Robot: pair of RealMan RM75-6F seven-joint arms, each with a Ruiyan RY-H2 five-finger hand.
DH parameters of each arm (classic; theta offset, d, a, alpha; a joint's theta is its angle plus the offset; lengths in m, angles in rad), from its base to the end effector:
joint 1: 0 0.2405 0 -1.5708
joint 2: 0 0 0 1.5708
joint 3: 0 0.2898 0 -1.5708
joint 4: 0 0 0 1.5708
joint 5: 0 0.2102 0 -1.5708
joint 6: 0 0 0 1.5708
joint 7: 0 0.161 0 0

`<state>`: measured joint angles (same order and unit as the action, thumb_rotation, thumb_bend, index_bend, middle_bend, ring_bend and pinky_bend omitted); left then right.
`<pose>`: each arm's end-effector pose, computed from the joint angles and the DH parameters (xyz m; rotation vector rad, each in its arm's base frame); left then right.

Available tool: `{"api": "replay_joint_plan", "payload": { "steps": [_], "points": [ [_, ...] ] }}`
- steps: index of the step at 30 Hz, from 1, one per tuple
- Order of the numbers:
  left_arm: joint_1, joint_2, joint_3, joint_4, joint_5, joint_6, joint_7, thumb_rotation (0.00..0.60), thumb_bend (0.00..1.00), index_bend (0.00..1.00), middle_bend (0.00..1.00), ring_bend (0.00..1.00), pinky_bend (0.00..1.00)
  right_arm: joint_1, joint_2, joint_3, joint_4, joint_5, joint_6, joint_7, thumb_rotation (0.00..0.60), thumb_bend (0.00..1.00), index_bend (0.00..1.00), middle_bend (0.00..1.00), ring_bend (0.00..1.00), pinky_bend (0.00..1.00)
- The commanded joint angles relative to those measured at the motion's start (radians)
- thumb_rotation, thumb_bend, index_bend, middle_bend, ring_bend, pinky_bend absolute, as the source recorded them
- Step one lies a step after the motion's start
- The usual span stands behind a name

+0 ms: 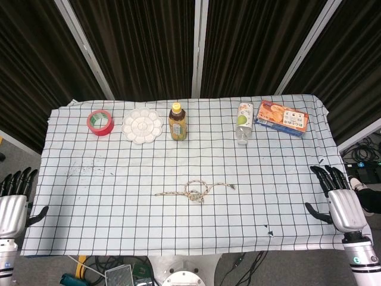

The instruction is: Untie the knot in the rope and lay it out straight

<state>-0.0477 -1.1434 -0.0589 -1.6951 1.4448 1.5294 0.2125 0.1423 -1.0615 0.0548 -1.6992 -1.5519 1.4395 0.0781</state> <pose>-0.3351 0.1883 0.1686 -1.3314 -0.8392 -0.7967 -0.3096 -0.2180 0.1761 1.4568 -0.9599 1.0326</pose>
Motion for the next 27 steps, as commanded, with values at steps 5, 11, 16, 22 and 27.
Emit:
{"api": "replay_joint_plan", "payload": {
  "steps": [5, 11, 16, 22, 27],
  "points": [
    [-0.002, -0.011, 0.002, 0.014, 0.013, 0.004, -0.008, 0.600, 0.17, 0.00, 0.00, 0.00, 0.00, -0.008, 0.011, -0.012, -0.014, 0.000, -0.005, 0.010, 0.600, 0.19, 0.07, 0.11, 0.00, 0.00],
    [0.003, -0.013, 0.007, 0.017, 0.017, 0.009, -0.013, 0.600, 0.18, 0.00, 0.00, 0.00, 0.00, -0.008, 0.018, -0.017, -0.020, -0.012, -0.005, 0.020, 0.600, 0.20, 0.07, 0.11, 0.00, 0.00],
    [-0.003, -0.012, 0.005, 0.019, 0.021, 0.004, -0.014, 0.600, 0.17, 0.00, 0.00, 0.00, 0.00, 0.045, 0.008, -0.013, -0.039, -0.011, -0.093, 0.014, 0.600, 0.19, 0.07, 0.13, 0.00, 0.00],
    [-0.009, -0.012, 0.003, 0.024, 0.018, -0.006, -0.018, 0.600, 0.17, 0.00, 0.00, 0.00, 0.00, 0.176, -0.062, 0.041, -0.038, 0.071, -0.279, -0.065, 0.600, 0.19, 0.19, 0.17, 0.00, 0.00],
    [-0.012, -0.013, 0.002, 0.036, -0.001, -0.025, -0.027, 0.600, 0.17, 0.00, 0.00, 0.00, 0.00, 0.283, -0.180, 0.089, 0.027, 0.164, -0.406, -0.150, 0.600, 0.21, 0.31, 0.19, 0.00, 0.00]
  ]
}}
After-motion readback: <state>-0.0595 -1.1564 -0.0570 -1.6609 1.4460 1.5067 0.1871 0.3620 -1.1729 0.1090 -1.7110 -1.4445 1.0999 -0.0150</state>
